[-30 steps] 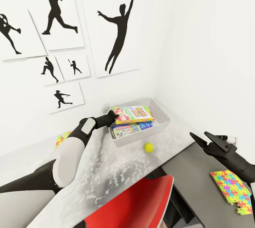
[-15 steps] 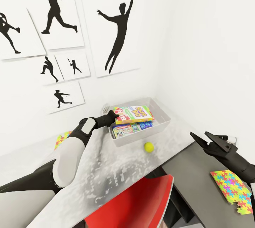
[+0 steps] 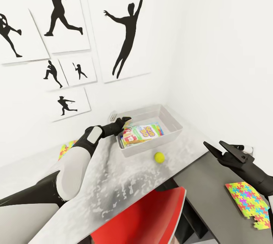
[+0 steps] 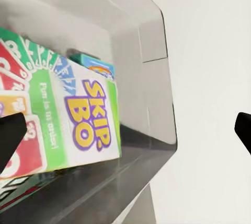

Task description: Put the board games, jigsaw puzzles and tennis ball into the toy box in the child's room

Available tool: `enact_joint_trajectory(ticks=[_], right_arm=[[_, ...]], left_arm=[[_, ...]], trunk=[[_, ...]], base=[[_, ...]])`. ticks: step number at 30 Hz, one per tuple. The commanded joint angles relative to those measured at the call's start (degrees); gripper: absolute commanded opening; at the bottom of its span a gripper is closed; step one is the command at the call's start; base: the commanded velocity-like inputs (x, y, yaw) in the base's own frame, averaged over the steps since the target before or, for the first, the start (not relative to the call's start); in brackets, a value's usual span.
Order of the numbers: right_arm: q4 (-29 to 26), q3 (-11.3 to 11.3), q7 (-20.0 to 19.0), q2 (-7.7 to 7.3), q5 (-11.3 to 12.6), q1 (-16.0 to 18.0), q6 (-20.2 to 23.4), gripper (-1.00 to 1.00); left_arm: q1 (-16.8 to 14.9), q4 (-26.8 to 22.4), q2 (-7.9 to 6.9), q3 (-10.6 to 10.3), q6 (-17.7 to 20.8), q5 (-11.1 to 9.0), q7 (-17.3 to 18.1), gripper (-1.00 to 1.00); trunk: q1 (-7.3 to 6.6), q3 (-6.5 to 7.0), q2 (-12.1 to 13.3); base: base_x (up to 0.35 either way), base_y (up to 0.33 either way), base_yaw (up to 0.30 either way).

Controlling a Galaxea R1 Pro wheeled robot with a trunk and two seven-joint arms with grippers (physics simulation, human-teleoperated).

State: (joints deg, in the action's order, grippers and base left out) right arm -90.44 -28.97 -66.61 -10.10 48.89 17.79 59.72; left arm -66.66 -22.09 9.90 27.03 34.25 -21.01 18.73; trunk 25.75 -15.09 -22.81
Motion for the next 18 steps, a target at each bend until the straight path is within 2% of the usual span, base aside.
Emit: enact_joint_trajectory(ticks=[1, 14, 18], right_arm=[[0.0, 0.0, -0.2, -0.01, -0.1, 0.1, 0.2, 1.00], [0.0, 0.0, -0.1, -0.01, -0.1, 0.1, 0.2, 1.00], [0.0, 0.0, -0.2, -0.01, -0.1, 0.1, 0.2, 1.00]], left_arm=[[-0.1, -0.1, 0.03, 0.4, 0.5, -0.1, 0.0, 1.00], [-0.1, -3.4, -0.28, 0.4, 1.3, -0.2, 0.2, 1.00], [-0.1, -5.1, -0.41, 0.4, 3.3, -0.2, 0.2, 1.00]], trunk=[[0.03, -0.11, -0.1], [0.03, -0.11, -0.1], [0.03, -0.11, -0.1]], base=[[0.000, 0.000, 0.000], [0.000, 0.000, 0.000], [0.000, 0.000, 0.000]])
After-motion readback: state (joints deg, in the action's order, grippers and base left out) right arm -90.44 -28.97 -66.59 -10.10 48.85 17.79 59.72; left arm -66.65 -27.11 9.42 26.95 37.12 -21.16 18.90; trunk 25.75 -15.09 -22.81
